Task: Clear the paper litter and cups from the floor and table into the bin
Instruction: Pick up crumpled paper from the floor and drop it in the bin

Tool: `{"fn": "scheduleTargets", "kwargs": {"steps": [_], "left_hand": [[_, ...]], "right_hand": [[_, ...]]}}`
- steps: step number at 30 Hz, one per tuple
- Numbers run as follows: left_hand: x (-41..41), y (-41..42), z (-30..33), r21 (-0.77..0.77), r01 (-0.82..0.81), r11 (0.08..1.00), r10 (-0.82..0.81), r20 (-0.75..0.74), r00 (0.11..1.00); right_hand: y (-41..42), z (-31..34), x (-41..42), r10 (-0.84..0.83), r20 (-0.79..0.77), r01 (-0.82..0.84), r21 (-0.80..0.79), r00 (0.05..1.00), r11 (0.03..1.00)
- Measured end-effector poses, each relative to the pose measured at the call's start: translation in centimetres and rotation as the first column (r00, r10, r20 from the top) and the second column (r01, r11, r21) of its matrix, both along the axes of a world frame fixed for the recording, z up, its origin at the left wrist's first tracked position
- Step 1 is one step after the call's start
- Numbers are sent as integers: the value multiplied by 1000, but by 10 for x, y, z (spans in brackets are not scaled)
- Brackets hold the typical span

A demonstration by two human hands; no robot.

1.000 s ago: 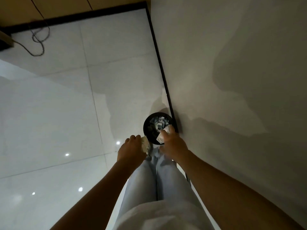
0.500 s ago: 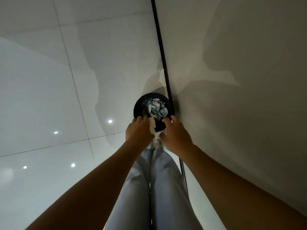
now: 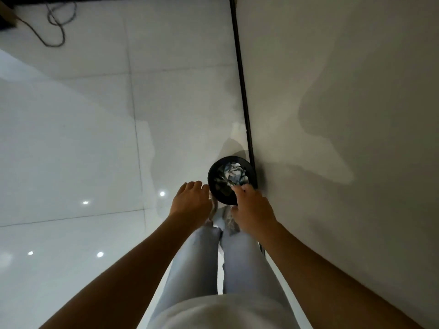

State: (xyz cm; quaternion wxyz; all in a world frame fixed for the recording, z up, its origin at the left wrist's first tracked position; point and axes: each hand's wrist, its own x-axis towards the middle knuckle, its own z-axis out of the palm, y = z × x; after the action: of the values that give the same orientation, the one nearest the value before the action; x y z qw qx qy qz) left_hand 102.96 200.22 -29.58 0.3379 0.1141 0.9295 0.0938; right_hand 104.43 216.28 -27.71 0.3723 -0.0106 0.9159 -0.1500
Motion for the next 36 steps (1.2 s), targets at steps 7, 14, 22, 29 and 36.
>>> {"fn": "scheduleTargets", "kwargs": {"steps": [7,14,22,29,36], "left_hand": [[55,-56,81,-116,-212,970,200,-107,974],[157,-79,140,-101,-569,816,555,-137,820],[312,-126,181,-122,-879,462,856,-201,477],[455,-157,189,-89,-988,130,959,-241,148],[635,-193,188,-87,-983,-160,970,-199,-140]], "right_hand": [[-69,73,3,353,-94,-353,14,931,935],[-121,125,51,647,-158,-656,-6,746,755],[-205,158,149,890,-121,-897,0,440,443],[-295,175,278,980,-146,-991,9,133,136],[-378,177,457,973,-140,-983,41,-184,-180]]}}
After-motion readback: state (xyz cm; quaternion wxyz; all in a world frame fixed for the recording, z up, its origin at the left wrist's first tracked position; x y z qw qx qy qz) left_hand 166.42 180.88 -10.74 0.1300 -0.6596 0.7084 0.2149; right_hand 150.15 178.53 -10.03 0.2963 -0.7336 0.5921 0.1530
